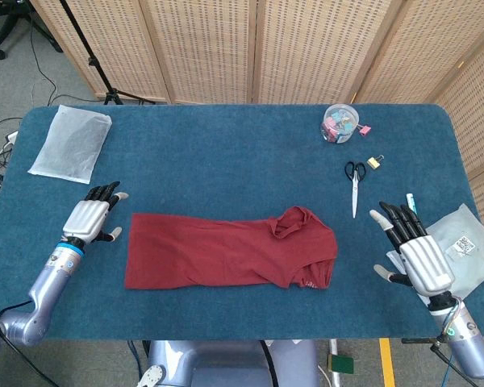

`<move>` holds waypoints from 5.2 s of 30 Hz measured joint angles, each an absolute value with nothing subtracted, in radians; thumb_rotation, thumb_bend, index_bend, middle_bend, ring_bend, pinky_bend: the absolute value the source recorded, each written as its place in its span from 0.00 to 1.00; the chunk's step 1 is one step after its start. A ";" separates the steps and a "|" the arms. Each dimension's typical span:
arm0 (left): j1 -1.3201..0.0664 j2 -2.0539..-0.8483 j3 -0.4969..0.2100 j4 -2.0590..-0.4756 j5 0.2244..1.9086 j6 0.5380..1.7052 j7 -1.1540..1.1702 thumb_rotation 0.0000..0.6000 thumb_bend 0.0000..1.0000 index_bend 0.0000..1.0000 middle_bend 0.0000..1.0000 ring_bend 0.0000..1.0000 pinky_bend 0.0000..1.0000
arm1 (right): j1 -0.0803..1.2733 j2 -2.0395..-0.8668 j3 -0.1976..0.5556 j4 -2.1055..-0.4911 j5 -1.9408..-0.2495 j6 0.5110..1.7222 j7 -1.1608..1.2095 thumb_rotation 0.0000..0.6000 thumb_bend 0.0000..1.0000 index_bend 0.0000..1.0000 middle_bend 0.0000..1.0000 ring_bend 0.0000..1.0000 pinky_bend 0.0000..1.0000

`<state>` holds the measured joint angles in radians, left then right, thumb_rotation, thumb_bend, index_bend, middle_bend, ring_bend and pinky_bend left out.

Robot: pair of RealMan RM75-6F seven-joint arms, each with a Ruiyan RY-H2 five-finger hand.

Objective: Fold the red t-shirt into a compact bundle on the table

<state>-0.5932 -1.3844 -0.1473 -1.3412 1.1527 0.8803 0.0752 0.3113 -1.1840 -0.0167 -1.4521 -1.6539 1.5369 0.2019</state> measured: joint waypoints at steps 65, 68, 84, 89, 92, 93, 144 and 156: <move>-0.657 -1.484 -0.125 -1.316 1.013 0.889 0.241 1.00 0.60 0.74 0.00 0.00 0.00 | 0.230 -1.187 -0.004 -1.422 -1.755 1.609 0.238 1.00 0.02 0.00 0.00 0.00 0.00; -0.654 -1.459 -0.128 -1.306 0.994 0.879 0.240 1.00 0.60 0.74 0.00 0.00 0.00 | 0.229 -1.187 -0.004 -1.423 -1.757 1.608 0.237 1.00 0.02 0.00 0.00 0.00 0.00; -0.654 -1.382 -0.149 -1.072 0.794 0.733 0.258 1.00 0.61 0.75 0.00 0.00 0.00 | 0.229 -1.189 -0.002 -1.431 -1.760 1.596 0.221 1.00 0.02 0.00 0.00 0.00 0.00; -0.657 -1.385 -0.153 -0.910 0.739 0.650 0.254 1.00 0.61 0.75 0.00 0.00 0.00 | 0.228 -1.191 -0.003 -1.433 -1.764 1.594 0.212 1.00 0.02 0.00 0.00 0.00 0.00; -0.660 -1.396 -0.158 -0.812 0.716 0.592 0.241 1.00 0.61 0.75 0.00 0.00 0.00 | 0.227 -1.192 -0.003 -1.434 -1.764 1.593 0.209 1.00 0.02 0.00 0.00 0.00 0.00; -0.661 -1.402 -0.160 -0.783 0.710 0.575 0.237 1.00 0.61 0.75 0.00 0.00 0.00 | 0.227 -1.192 -0.003 -1.435 -1.764 1.592 0.208 1.00 0.02 0.00 0.00 0.00 0.00; -0.793 -1.414 -0.363 -1.377 0.938 0.645 -0.073 1.00 0.61 0.75 0.00 0.00 0.00 | 0.225 -1.175 0.007 -1.434 -1.751 1.584 0.244 1.00 0.03 0.00 0.00 0.00 0.00; -0.876 -1.523 -0.305 -1.289 0.863 0.676 0.043 1.00 0.57 0.75 0.00 0.00 0.00 | 0.227 -1.173 0.010 -1.434 -1.743 1.578 0.251 1.00 0.03 0.00 0.00 0.00 0.00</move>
